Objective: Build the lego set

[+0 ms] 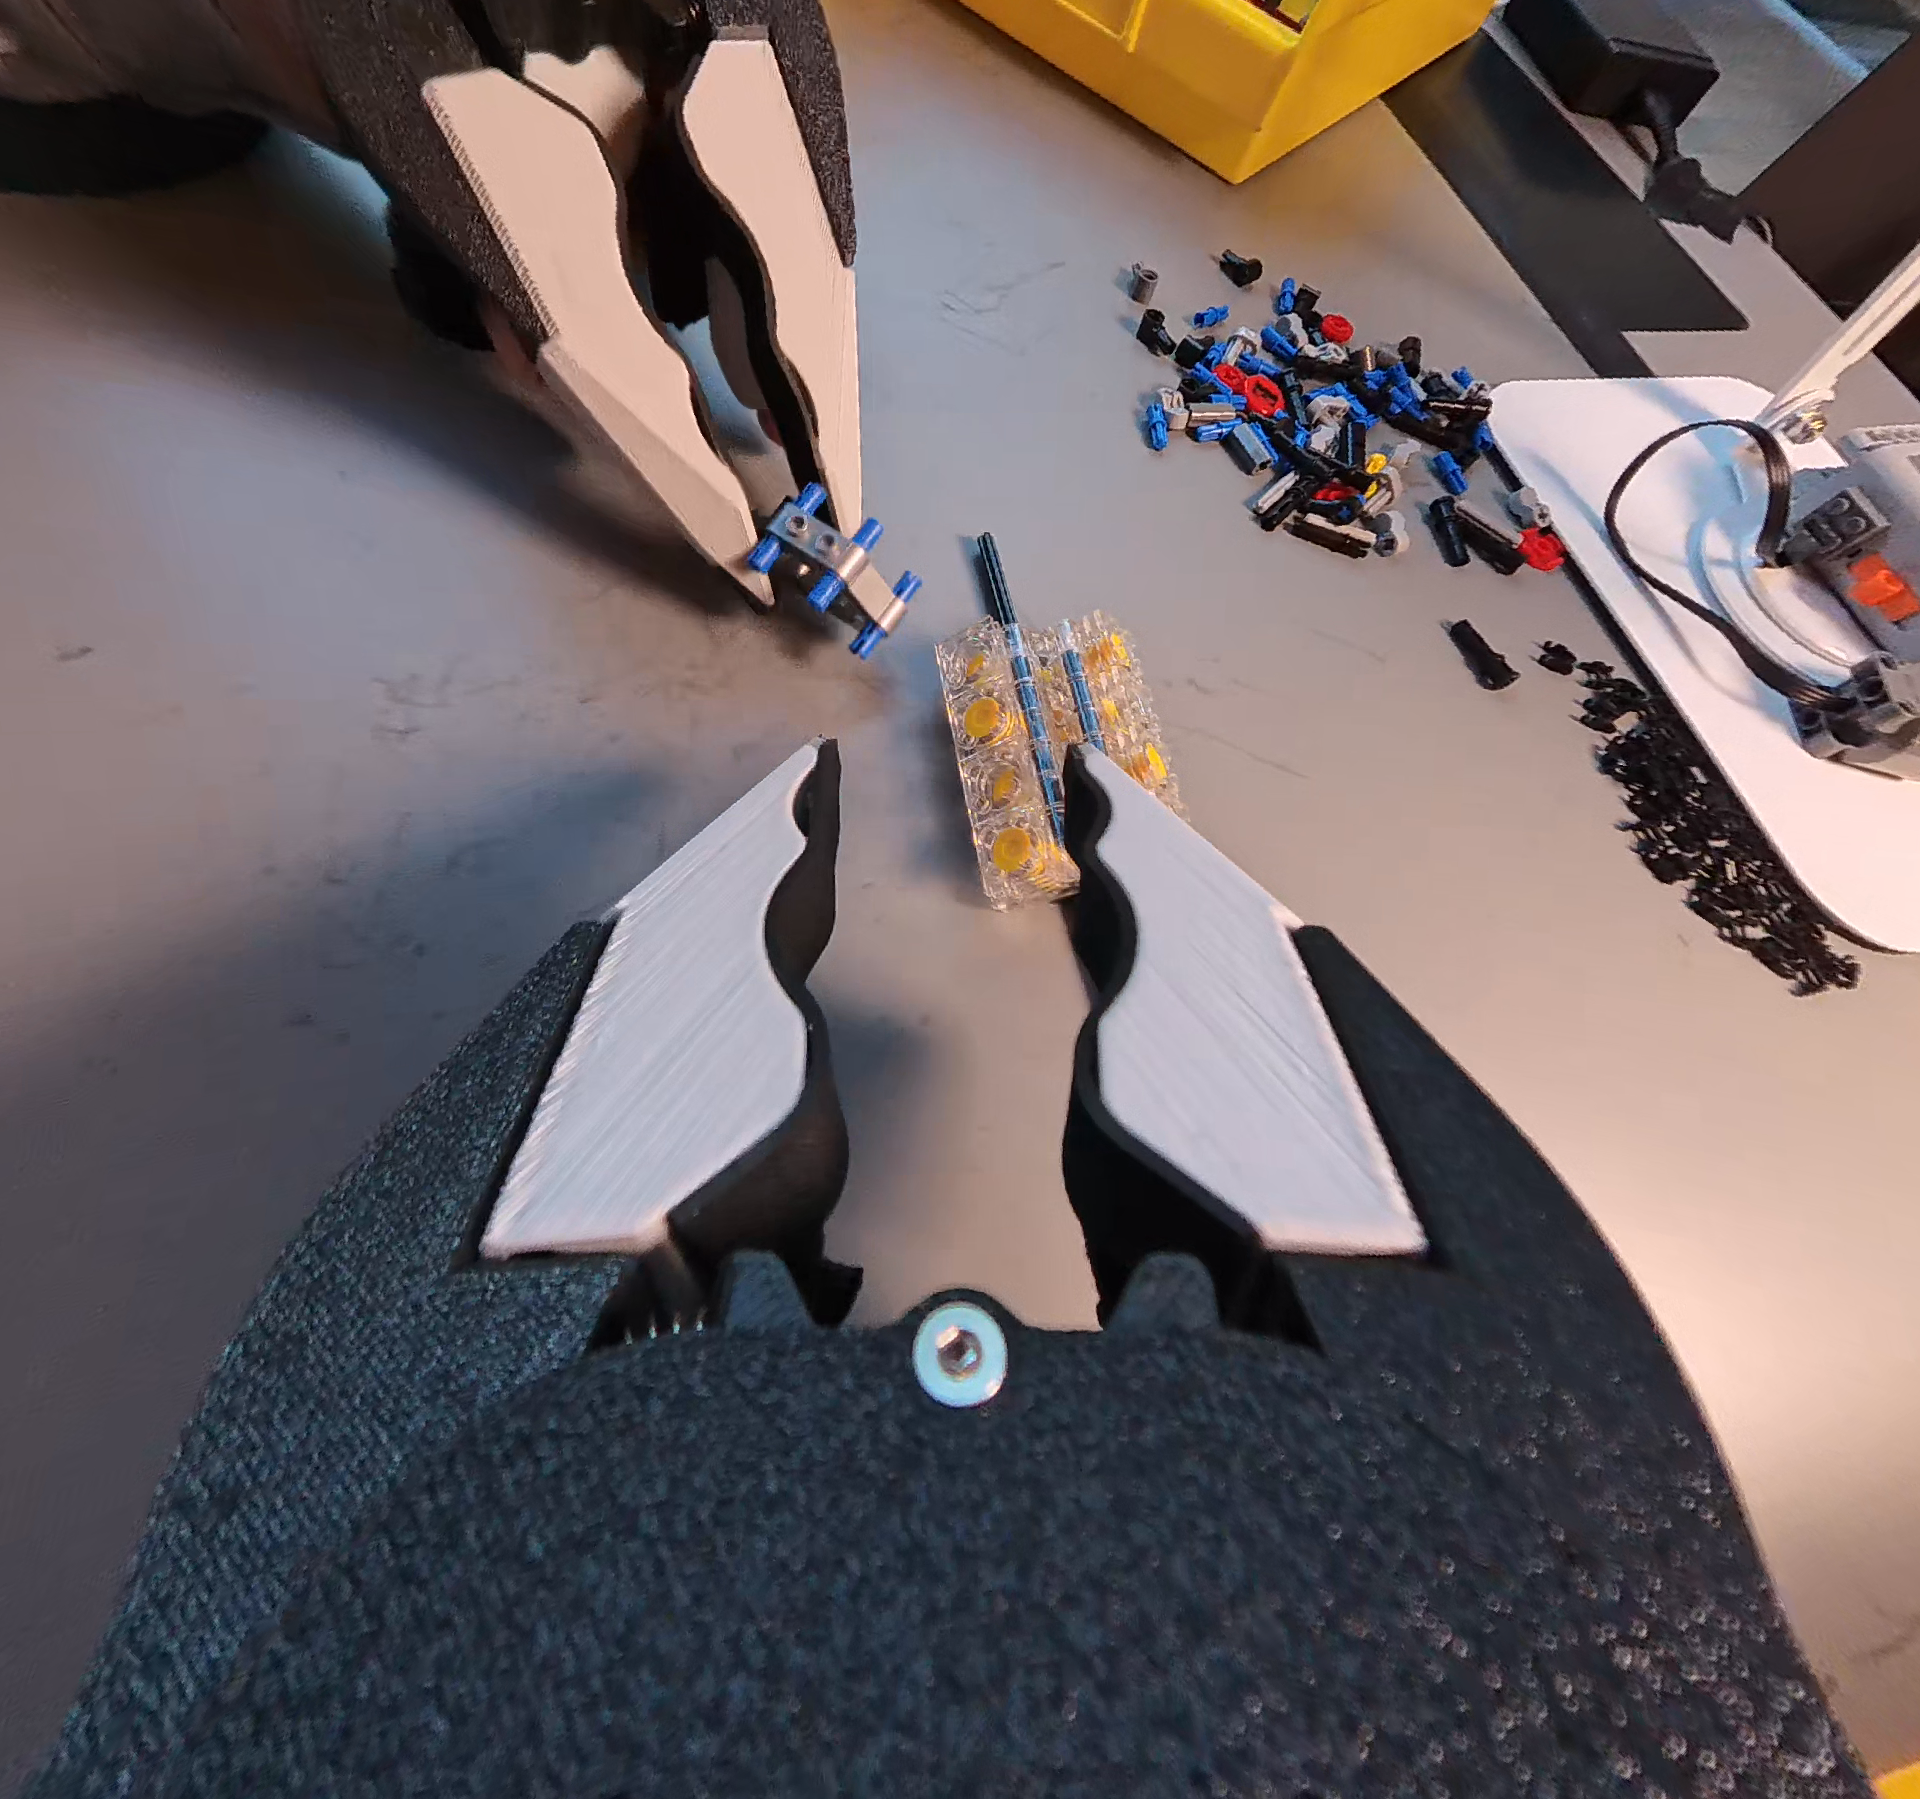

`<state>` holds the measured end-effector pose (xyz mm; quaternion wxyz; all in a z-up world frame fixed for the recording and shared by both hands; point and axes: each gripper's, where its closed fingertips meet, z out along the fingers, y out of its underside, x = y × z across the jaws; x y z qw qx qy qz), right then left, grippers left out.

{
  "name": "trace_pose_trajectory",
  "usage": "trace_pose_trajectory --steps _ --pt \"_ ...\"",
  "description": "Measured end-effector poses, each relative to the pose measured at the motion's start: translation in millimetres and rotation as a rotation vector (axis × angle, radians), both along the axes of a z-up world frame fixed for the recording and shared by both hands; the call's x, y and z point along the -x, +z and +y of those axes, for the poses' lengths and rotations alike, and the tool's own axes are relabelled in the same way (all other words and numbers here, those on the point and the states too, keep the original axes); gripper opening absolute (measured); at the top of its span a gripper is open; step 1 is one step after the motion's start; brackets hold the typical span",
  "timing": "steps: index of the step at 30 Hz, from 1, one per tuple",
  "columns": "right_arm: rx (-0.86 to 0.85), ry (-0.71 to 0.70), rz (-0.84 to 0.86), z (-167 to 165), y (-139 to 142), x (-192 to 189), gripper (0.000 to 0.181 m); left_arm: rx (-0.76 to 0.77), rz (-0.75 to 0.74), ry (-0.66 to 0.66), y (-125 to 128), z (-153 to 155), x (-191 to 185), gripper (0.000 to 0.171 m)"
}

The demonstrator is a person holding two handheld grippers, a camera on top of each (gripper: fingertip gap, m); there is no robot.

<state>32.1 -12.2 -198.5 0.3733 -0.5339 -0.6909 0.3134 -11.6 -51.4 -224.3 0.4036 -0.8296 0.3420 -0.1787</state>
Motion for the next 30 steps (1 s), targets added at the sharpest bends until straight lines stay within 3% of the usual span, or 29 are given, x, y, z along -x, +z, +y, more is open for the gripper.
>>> trace_pose_trajectory --steps 10,18,23,27,28,30 --pt "0.020 0.063 0.110 -21.8 19.4 12.9 0.040 -0.082 -0.263 -0.016 43.0 1.4 -10.4 0.015" --pt "0.008 0.064 0.173 -31.0 28.7 23.4 0.040 -0.119 -0.260 -0.022 46.4 2.3 -16.0 0.015" --pt "0.034 0.148 0.156 -47.7 26.1 22.1 0.048 -0.113 -0.258 -0.189 45.6 -19.7 -34.4 0.015" --pt "0.118 0.280 0.097 -72.2 21.7 10.1 0.033 -0.126 -0.276 -0.303 48.9 -38.0 -43.2 0.015" --pt "0.126 0.292 0.094 -73.5 22.0 7.7 0.024 -0.129 -0.286 -0.300 50.3 -38.2 -42.5 0.015" --pt "0.152 0.293 0.114 -73.3 26.7 6.8 0.024 -0.137 -0.314 -0.282 55.5 -36.0 -39.9 0.014"
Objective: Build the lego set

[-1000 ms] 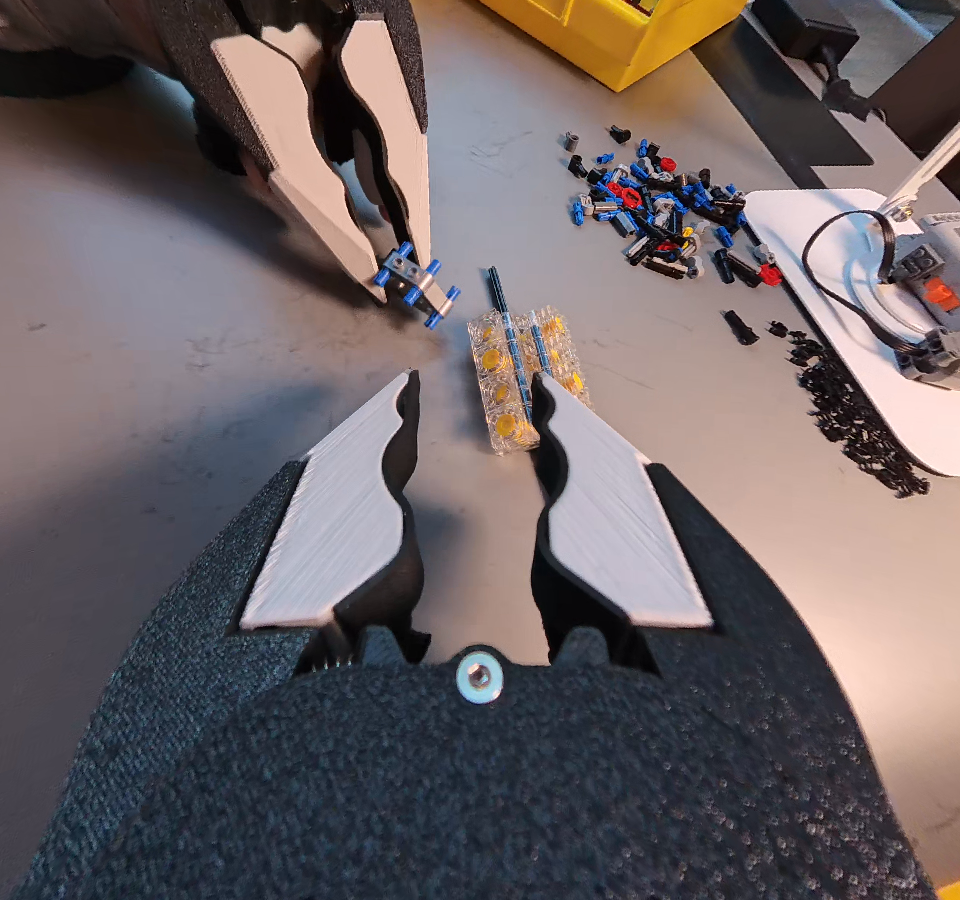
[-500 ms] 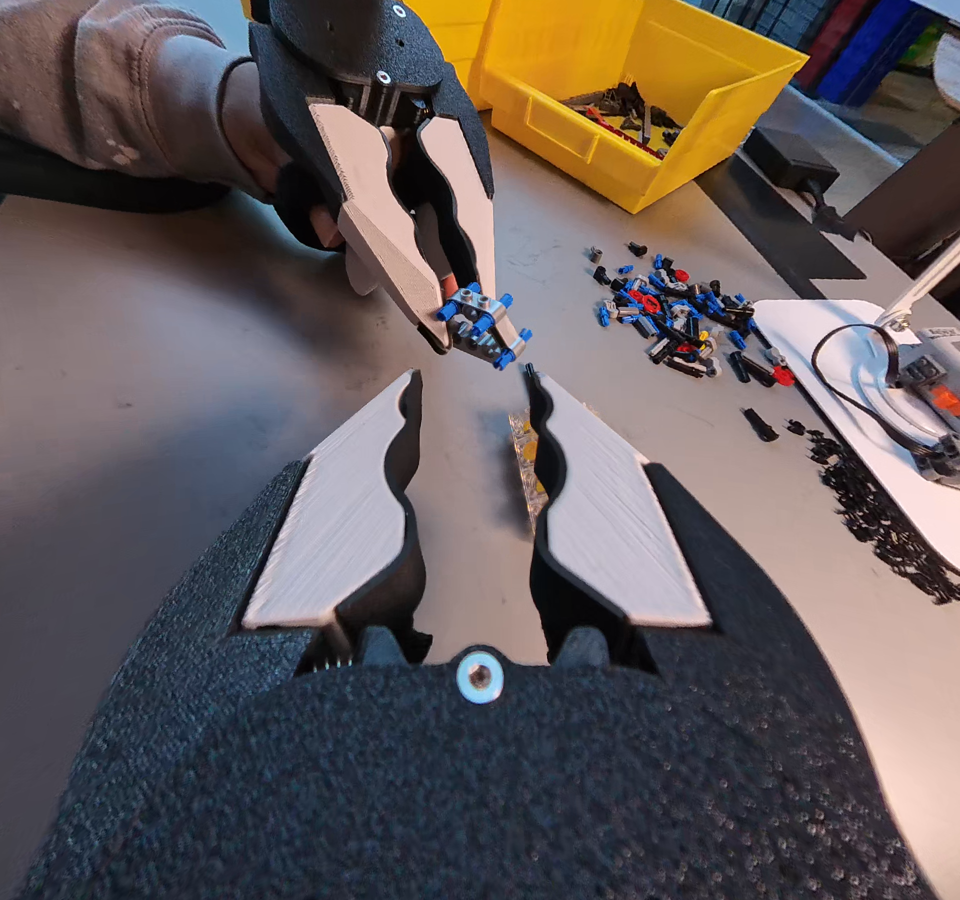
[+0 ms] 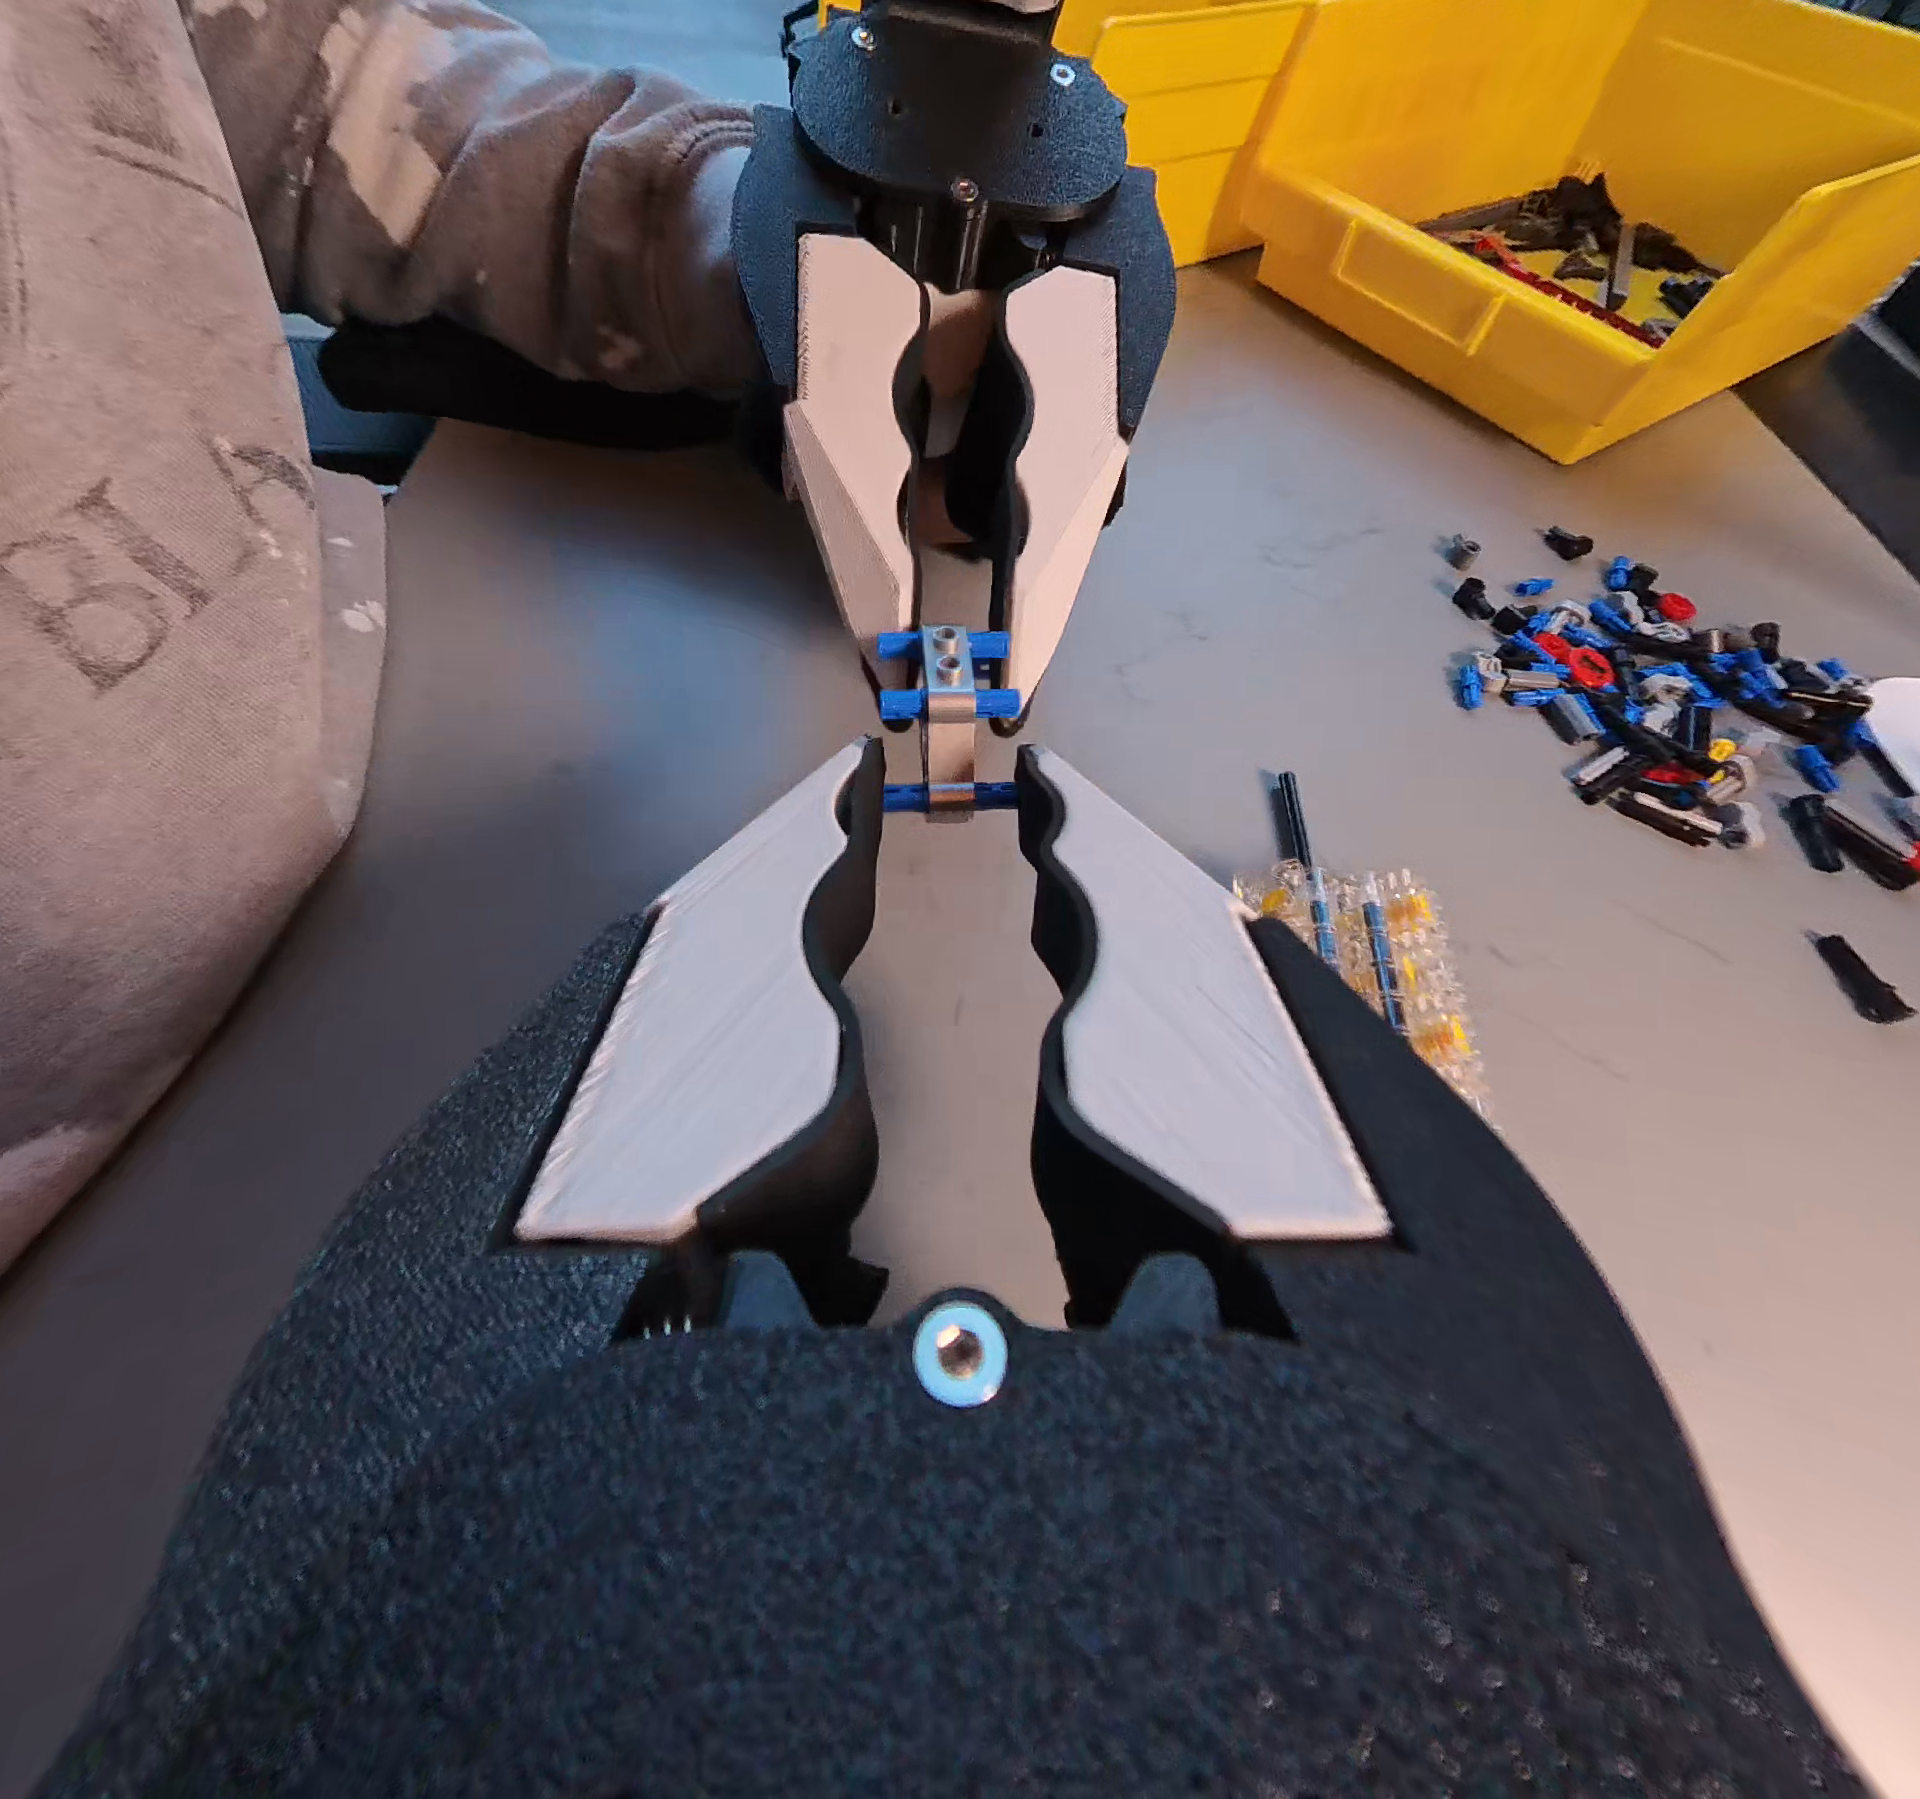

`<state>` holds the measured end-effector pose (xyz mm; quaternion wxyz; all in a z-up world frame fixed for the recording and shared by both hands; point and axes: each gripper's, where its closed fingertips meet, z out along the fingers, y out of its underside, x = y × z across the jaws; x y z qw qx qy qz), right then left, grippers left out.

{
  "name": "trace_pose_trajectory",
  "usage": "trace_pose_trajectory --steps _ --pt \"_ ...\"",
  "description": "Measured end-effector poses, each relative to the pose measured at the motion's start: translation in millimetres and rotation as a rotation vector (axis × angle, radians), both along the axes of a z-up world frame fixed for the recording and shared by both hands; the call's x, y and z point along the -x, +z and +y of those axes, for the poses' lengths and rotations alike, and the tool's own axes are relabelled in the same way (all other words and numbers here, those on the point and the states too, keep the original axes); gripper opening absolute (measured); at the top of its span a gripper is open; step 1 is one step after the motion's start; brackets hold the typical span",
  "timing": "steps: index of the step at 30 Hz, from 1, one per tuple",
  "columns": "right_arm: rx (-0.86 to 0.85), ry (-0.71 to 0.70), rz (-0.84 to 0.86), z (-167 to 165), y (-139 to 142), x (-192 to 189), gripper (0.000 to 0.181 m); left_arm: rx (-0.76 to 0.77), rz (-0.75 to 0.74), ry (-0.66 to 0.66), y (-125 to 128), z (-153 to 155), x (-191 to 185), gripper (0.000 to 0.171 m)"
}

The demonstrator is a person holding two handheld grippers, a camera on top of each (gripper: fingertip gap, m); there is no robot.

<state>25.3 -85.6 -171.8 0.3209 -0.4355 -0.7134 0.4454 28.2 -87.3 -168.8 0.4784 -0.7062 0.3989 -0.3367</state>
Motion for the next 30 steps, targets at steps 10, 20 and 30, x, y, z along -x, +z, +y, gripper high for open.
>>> trace_pose_trajectory --steps 10,20,30 --pt "-0.011 -0.193 0.088 34.8 11.9 13.2 0.023 0.013 -0.052 0.225 4.3 31.5 27.2 0.014" --pt "-0.137 -0.403 0.181 67.1 23.3 26.9 0.023 0.086 -0.262 0.421 23.2 59.5 41.7 0.045" --pt "-0.265 -0.479 0.242 58.4 27.7 56.4 0.023 0.121 -0.393 0.501 31.3 70.3 52.1 0.024"
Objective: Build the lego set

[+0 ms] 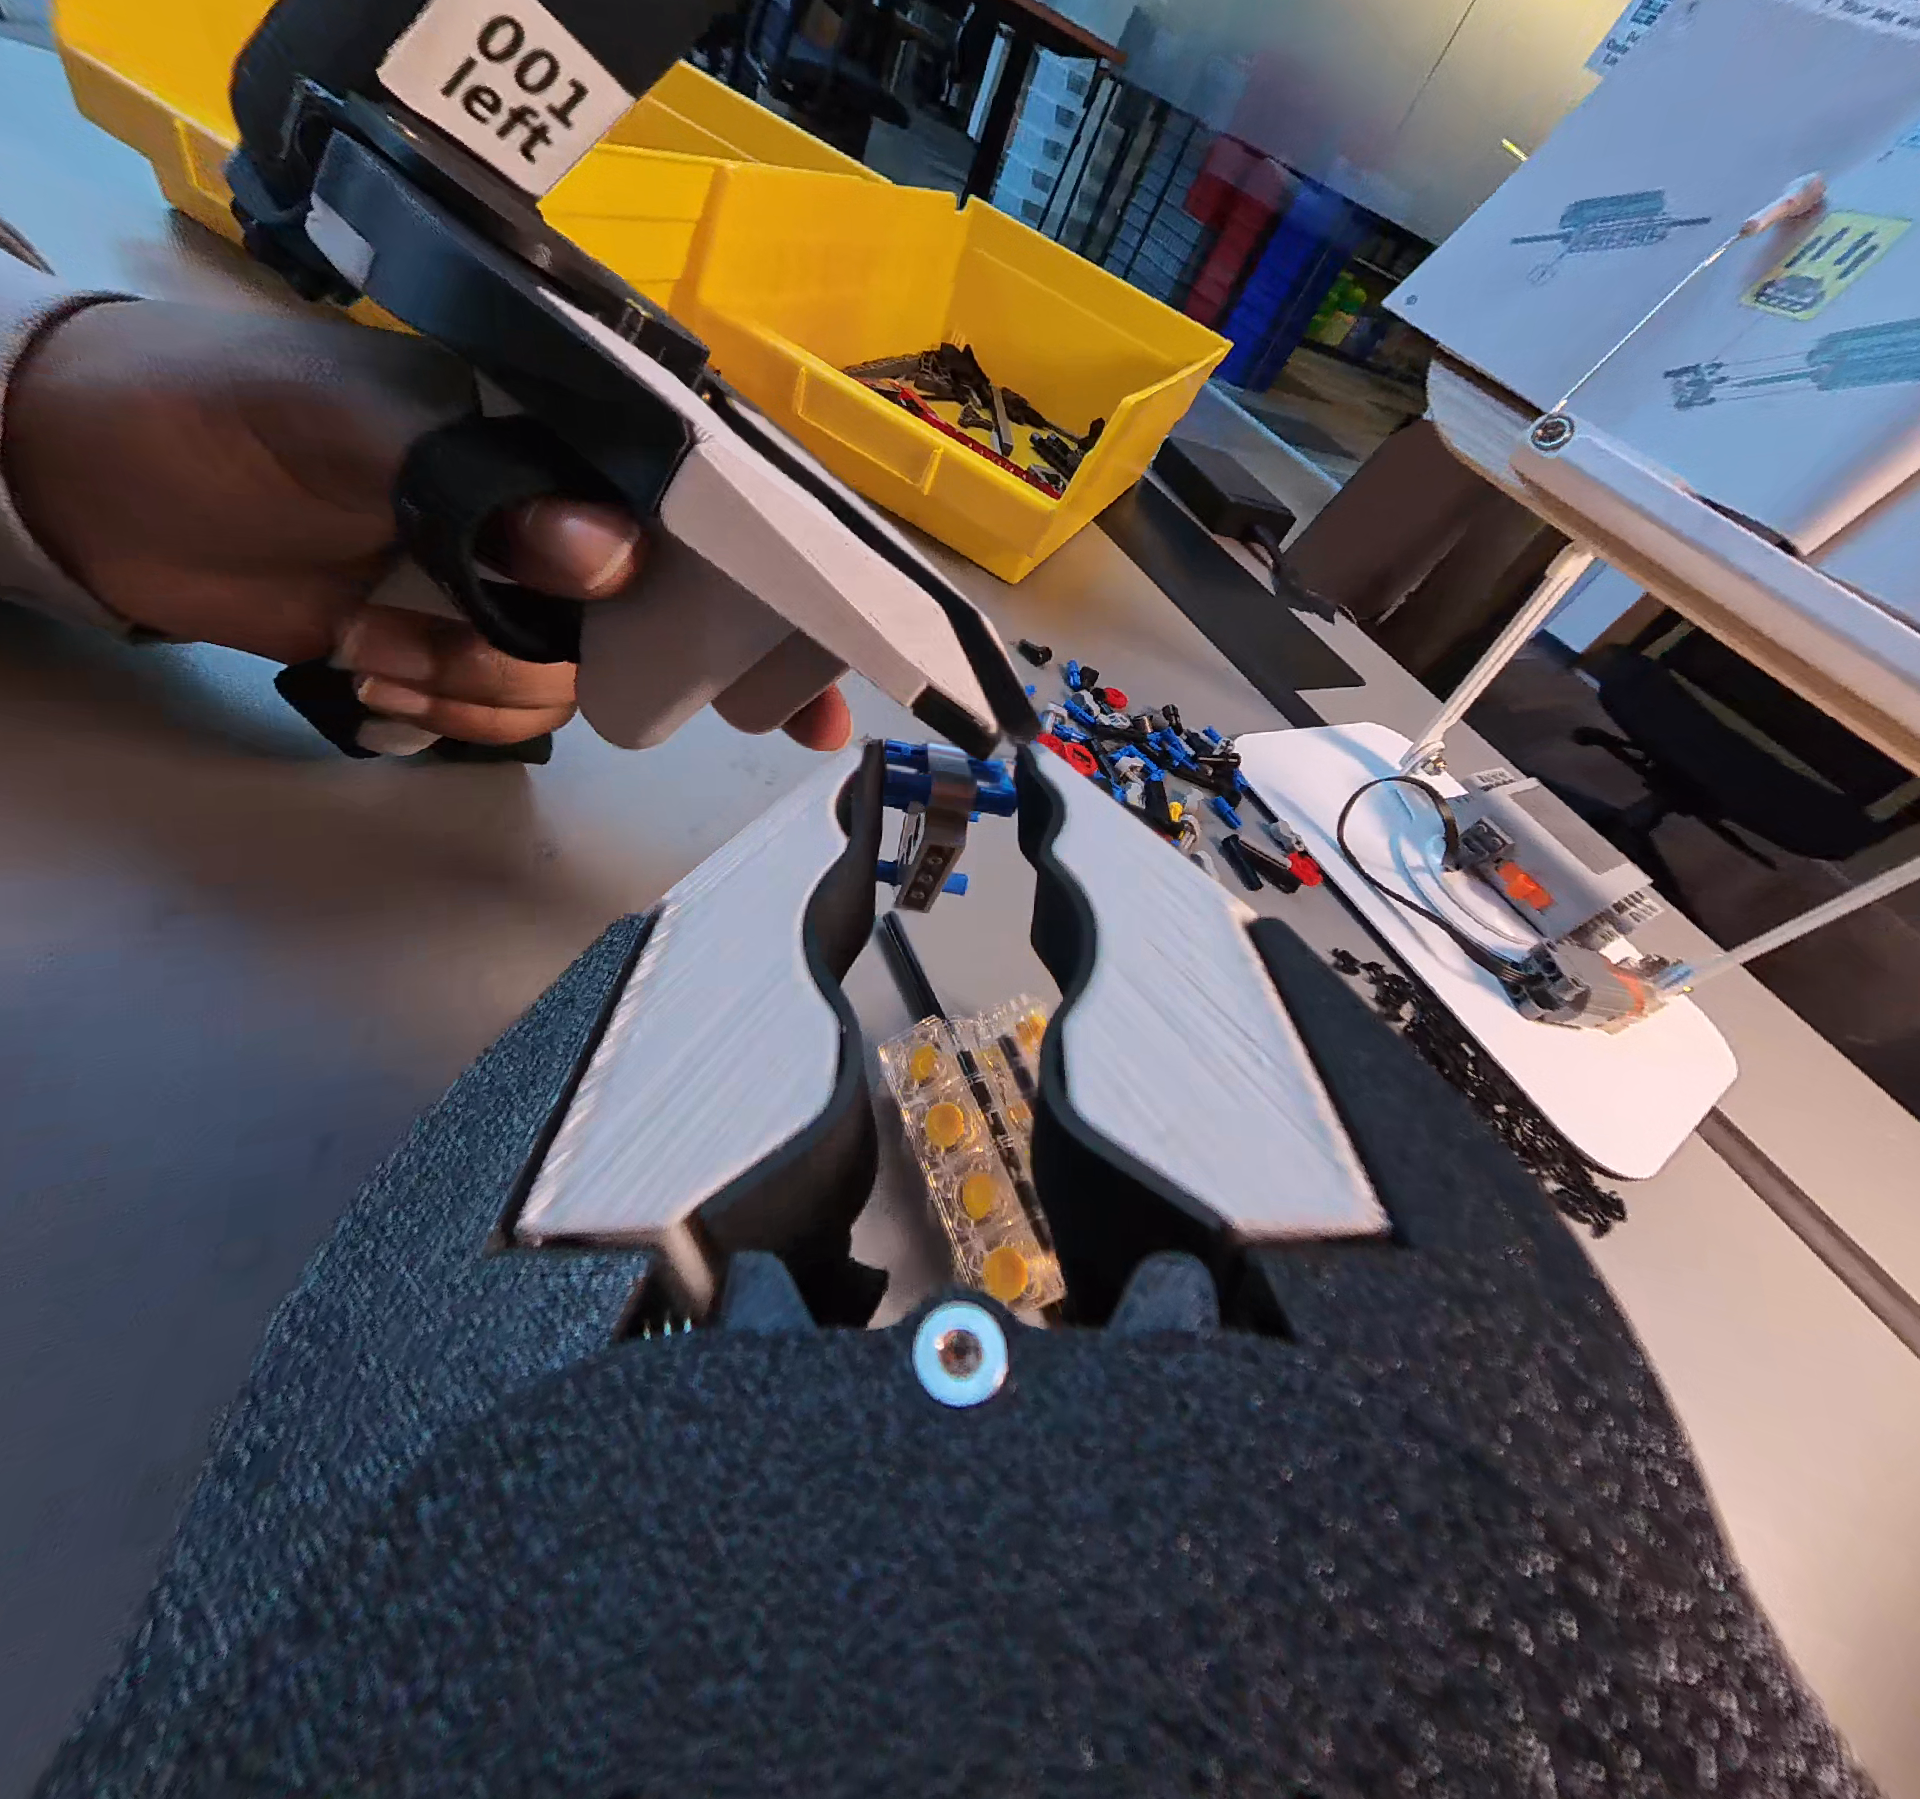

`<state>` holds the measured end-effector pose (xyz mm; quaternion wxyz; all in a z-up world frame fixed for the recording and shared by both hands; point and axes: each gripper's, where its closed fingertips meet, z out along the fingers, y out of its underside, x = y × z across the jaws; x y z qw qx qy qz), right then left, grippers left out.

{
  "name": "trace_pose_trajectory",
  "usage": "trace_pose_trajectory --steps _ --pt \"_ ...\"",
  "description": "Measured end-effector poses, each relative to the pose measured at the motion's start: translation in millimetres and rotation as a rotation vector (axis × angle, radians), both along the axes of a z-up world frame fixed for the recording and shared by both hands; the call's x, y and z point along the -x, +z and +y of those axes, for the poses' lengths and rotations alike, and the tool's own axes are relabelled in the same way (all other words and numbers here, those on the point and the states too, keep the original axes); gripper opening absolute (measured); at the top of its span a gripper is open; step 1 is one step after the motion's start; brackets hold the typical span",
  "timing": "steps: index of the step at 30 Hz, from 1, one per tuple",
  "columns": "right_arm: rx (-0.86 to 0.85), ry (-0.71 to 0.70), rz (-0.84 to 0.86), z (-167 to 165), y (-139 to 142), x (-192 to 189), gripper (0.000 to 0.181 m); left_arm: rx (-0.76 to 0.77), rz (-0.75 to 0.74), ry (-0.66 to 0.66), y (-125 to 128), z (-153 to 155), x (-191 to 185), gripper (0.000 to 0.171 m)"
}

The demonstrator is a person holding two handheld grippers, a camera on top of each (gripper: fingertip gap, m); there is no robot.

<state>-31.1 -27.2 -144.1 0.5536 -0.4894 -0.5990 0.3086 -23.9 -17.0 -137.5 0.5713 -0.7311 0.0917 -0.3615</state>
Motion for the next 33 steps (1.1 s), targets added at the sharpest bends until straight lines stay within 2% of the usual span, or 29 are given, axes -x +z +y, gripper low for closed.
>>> trace_pose_trajectory --steps 3,8,11,15,19,23,33 --pt "0.013 -0.035 0.022 8.4 3.4 -3.0 0.023 0.000 -0.039 -0.015 2.0 -1.4 0.4 0.025" --pt "0.001 -0.059 0.083 13.6 14.6 -9.1 0.023 -0.047 -0.018 -0.019 8.0 -4.7 -2.8 0.034" --pt "-0.047 -0.050 0.121 10.2 22.6 -11.2 0.023 -0.009 -0.137 -0.063 12.0 -6.3 -4.5 0.042" --pt "-0.097 0.004 0.176 -2.8 34.4 -13.5 0.023 0.024 -0.341 -0.188 24.7 -16.7 -6.1 0.044" --pt "-0.073 0.032 0.231 -6.4 43.5 -18.6 0.023 0.040 -0.352 -0.254 24.7 -24.4 -4.8 0.044" --pt "-0.142 0.001 0.245 -3.9 48.6 -20.8 0.023 0.082 -0.387 -0.274 23.4 -24.5 -10.6 0.044" --pt "-0.405 -0.003 0.170 -17.7 38.8 -11.2 0.023 0.193 -0.519 -0.288 18.6 -22.6 -25.6 0.045"
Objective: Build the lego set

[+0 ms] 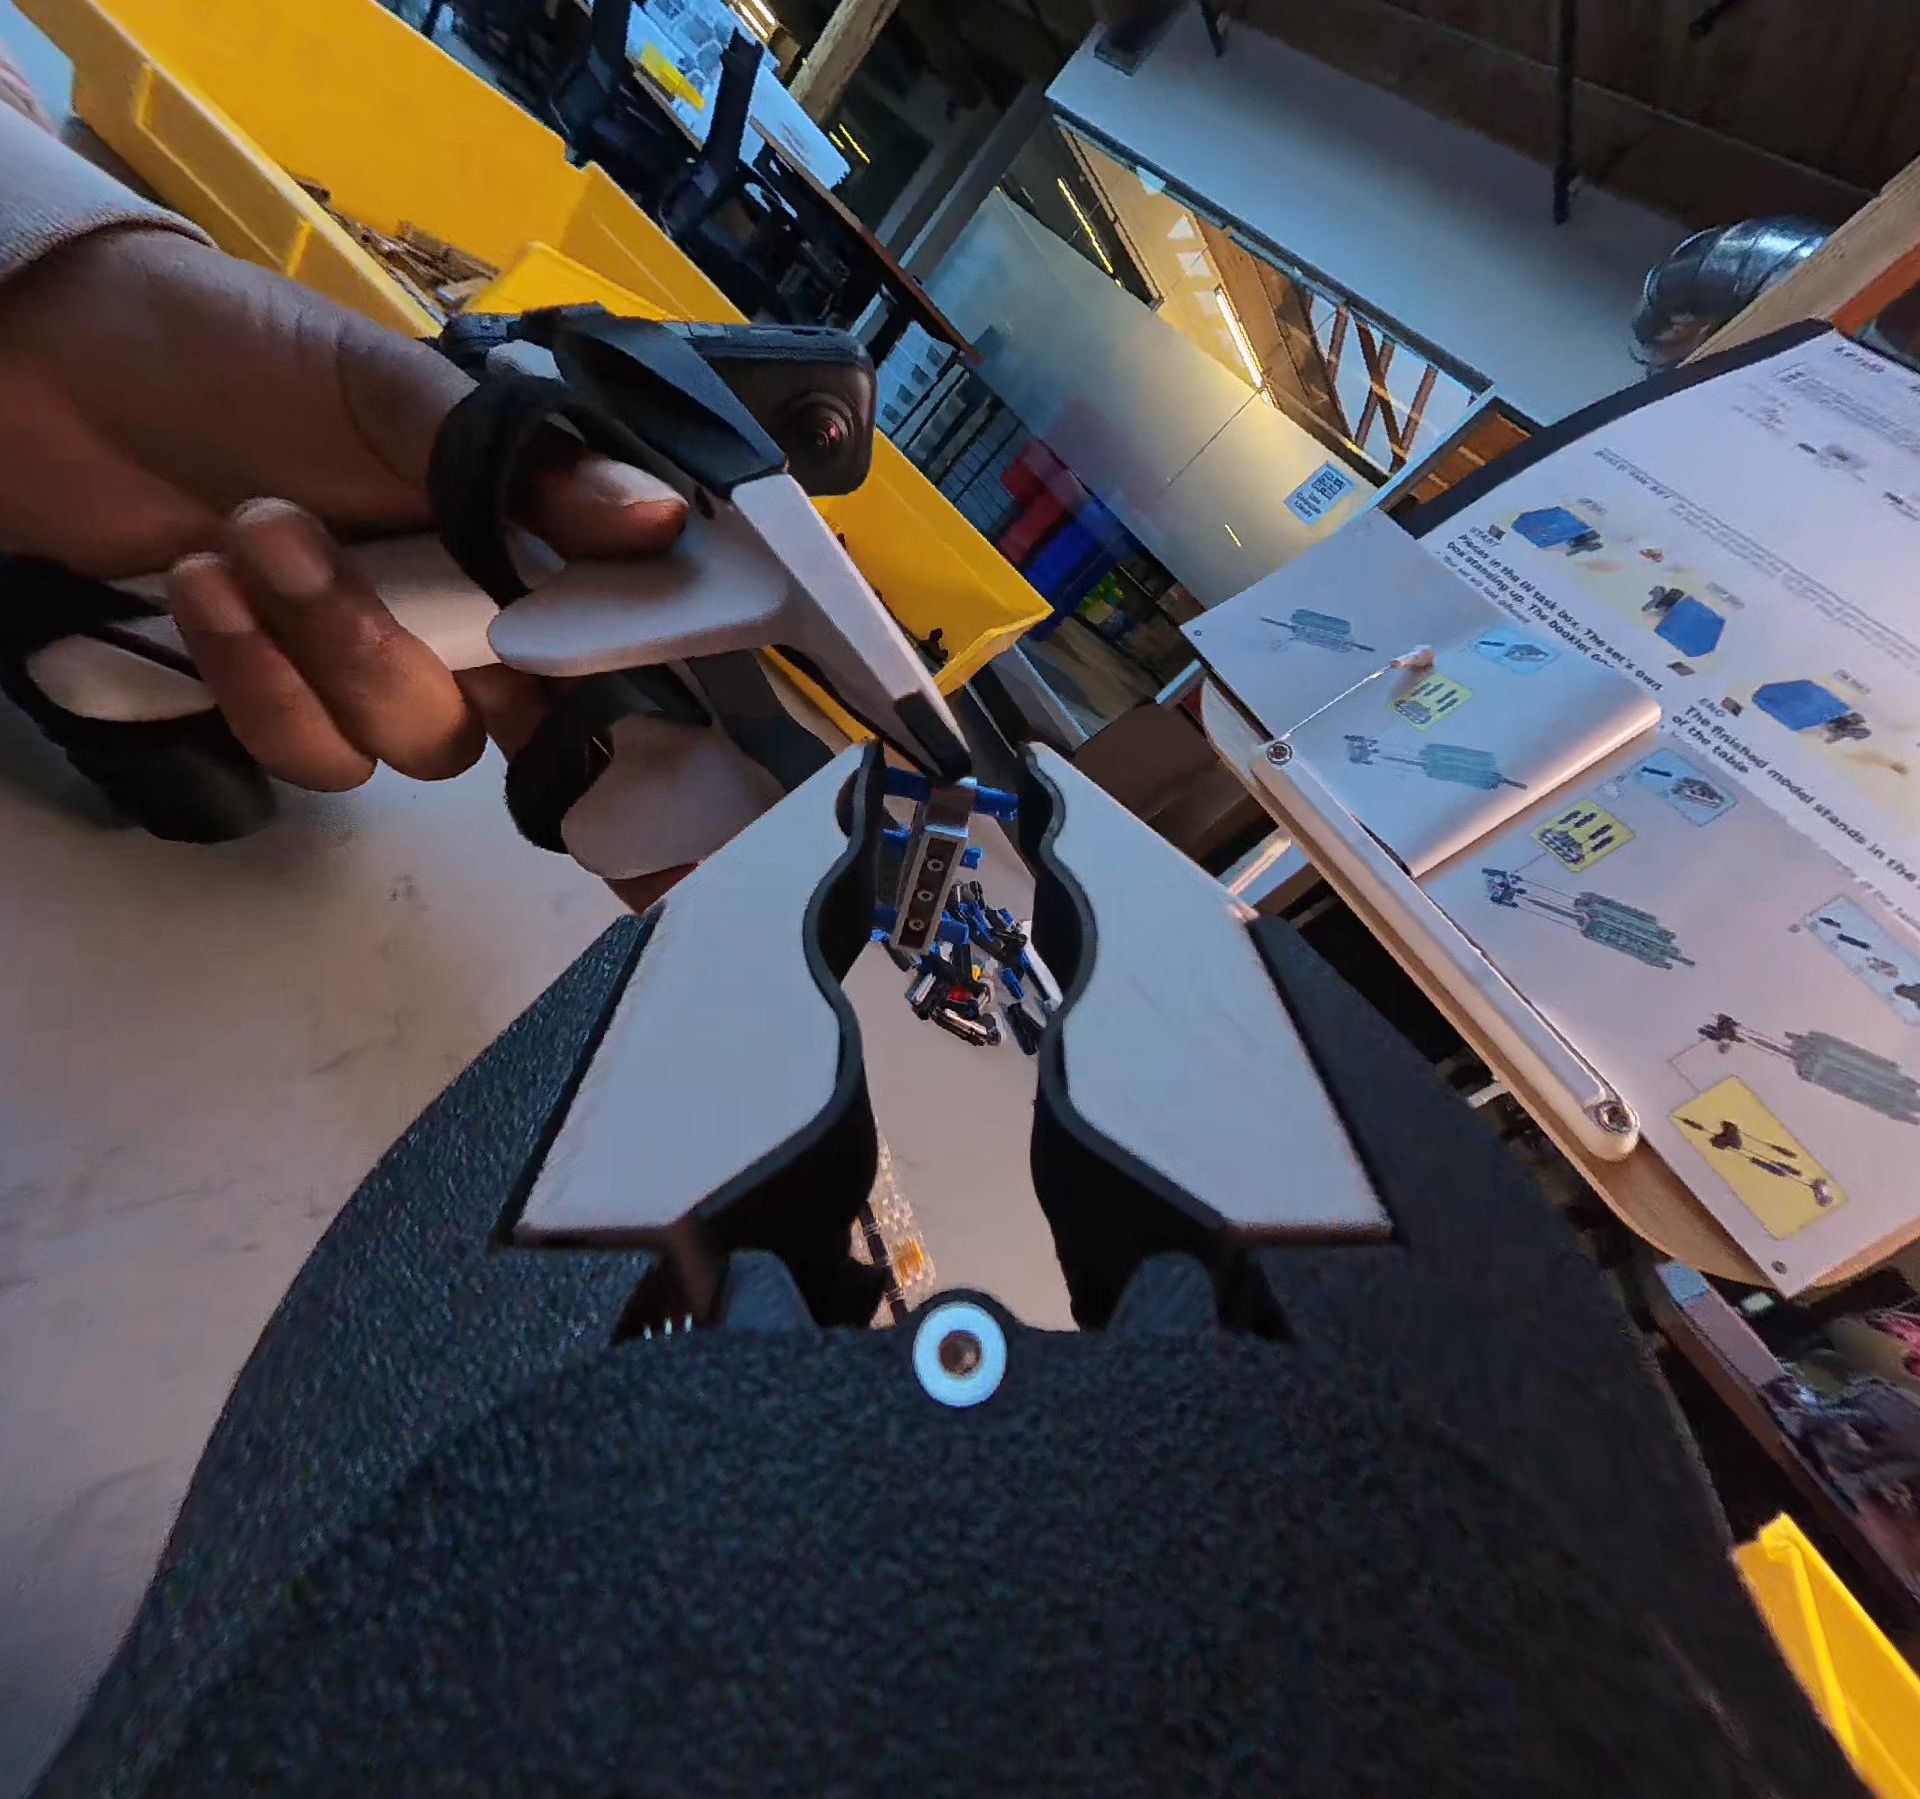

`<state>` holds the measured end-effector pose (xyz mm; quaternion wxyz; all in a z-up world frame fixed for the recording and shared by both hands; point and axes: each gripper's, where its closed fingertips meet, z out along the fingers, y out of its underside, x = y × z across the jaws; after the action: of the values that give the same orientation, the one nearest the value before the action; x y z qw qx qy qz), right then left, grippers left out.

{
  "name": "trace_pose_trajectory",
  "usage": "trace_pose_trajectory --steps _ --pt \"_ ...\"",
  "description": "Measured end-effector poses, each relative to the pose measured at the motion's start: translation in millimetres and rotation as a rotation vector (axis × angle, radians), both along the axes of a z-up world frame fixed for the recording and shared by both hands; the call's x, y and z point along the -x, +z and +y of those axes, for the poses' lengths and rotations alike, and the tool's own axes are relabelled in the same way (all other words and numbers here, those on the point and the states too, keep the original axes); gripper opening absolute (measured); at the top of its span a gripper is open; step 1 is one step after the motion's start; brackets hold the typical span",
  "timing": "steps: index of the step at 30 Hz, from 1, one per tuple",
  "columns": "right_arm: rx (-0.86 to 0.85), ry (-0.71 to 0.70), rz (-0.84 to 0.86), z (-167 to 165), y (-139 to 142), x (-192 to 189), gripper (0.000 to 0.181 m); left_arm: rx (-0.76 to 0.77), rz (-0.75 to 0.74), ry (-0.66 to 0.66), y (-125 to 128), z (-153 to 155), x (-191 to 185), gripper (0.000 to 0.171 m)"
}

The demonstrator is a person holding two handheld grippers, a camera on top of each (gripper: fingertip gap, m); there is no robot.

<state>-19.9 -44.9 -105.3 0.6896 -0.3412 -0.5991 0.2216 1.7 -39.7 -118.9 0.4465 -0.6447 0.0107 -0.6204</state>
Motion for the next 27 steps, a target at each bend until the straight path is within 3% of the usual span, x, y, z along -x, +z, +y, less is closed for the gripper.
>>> trace_pose_trajectory --steps 7,10,17,21,24,27 --pt "0.030 -0.014 -0.009 5.4 -4.0 0.5 0.023 -0.011 0.030 0.005 -1.5 1.2 7.5 0.034" --pt "0.066 -0.026 -0.031 11.5 -8.9 0.1 0.024 -0.040 0.043 0.030 0.8 1.8 14.9 0.000" --pt "0.097 0.003 -0.070 8.7 -17.2 0.7 0.000 -0.038 0.098 0.076 -3.5 5.7 23.7 0.000" --pt "0.164 0.008 -0.043 25.2 -3.9 -14.3 0.008 -0.049 0.189 0.128 -8.9 8.0 44.1 0.012" --pt "0.302 0.128 -0.195 28.4 -17.2 -32.7 0.010 -0.064 0.359 0.081 -21.0 2.1 42.5 0.026" --pt "0.522 0.271 -0.524 10.8 -62.4 -55.9 0.026 -0.099 0.599 0.016 -42.0 -4.1 31.5 0.031"
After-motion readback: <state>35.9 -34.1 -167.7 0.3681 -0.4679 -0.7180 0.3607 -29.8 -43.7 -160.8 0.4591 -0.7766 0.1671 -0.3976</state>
